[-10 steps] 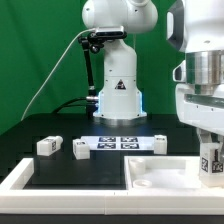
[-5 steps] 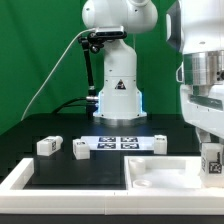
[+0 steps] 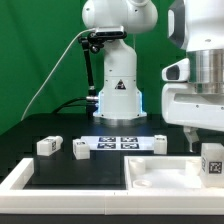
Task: Assemble one leg
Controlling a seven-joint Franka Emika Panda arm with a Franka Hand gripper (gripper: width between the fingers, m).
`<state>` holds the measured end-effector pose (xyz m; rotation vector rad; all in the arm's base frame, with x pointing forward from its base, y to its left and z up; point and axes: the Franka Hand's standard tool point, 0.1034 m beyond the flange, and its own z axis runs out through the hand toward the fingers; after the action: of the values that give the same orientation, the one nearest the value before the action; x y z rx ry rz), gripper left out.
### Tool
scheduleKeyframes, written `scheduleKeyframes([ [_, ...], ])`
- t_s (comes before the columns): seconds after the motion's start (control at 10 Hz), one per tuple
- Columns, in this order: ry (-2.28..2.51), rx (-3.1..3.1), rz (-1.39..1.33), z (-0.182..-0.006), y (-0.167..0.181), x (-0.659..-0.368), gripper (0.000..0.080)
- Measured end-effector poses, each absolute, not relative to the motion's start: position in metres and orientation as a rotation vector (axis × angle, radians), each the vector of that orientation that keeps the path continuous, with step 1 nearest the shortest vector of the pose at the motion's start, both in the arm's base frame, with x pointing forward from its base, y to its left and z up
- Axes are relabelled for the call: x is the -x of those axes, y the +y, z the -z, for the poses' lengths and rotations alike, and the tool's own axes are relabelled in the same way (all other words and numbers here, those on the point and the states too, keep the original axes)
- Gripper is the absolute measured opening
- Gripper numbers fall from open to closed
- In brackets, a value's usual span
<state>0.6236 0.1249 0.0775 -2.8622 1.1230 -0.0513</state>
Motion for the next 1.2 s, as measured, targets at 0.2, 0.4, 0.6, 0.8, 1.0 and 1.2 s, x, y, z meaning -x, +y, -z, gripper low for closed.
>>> scheduleKeyframes([
  [0.2, 0.719, 3.023, 0.059, -0.0803, 0.1235, -0.6250, 0.0649],
  [0.4, 0.398, 3.112, 0.066, -0.0820, 0.1227, -0.6259, 0.0649],
  [0.6, 0.109, 3.153, 0.070, -0.0810, 0.1176, -0.6268, 0.0649],
  [0.8, -0.013, 3.157, 0.071, -0.0805, 0.1153, -0.6272, 0.0649],
  [1.0, 0.001, 3.156, 0.071, -0.0805, 0.1151, -0.6272, 0.0540],
  [1.2, 0.043, 3.155, 0.071, -0.0805, 0.1154, -0.6272, 0.0408],
])
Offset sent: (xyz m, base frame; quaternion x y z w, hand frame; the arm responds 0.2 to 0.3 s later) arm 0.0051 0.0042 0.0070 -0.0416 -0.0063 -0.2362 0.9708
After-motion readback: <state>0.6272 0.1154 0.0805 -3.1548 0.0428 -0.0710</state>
